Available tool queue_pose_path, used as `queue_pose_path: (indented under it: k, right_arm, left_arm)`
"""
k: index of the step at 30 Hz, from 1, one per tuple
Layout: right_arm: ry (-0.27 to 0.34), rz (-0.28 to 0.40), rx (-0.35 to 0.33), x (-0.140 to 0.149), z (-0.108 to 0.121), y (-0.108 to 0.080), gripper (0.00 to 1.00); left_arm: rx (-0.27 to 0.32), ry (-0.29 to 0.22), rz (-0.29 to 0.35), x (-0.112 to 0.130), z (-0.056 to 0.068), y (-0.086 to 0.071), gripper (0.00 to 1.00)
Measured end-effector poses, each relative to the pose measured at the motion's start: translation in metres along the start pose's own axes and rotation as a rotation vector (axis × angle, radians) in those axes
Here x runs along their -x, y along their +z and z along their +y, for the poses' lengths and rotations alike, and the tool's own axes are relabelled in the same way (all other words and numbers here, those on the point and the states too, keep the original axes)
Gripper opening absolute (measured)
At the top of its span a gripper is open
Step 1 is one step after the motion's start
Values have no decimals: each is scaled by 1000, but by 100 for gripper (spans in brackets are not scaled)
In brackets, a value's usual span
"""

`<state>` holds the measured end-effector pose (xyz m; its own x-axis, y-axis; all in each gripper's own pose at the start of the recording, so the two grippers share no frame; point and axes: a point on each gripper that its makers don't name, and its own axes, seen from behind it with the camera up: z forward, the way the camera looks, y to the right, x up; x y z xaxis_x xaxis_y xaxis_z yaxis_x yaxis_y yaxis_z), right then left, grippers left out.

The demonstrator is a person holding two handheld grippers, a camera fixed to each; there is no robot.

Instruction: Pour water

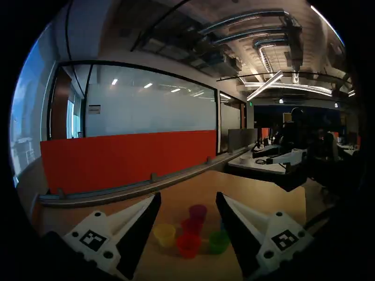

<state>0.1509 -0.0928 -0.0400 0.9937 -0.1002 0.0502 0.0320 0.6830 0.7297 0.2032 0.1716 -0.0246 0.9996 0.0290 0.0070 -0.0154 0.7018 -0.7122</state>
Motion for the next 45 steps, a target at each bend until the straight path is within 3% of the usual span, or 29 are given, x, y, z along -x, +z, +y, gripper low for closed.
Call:
queue_pose_path:
  k: [15,33,45]
  right_arm:
    - [-50,-186,-10,40,6,-1,100]
    - [-49,-265,-5,76,16,1,99]
    - [-56,-332,7,115,21,6,100]
  left_arm:
    - [115,53,-164,45,27,5,86]
    - [145,78,-262,89,31,14,86]
    - [152,76,-295,116,33,19,86]
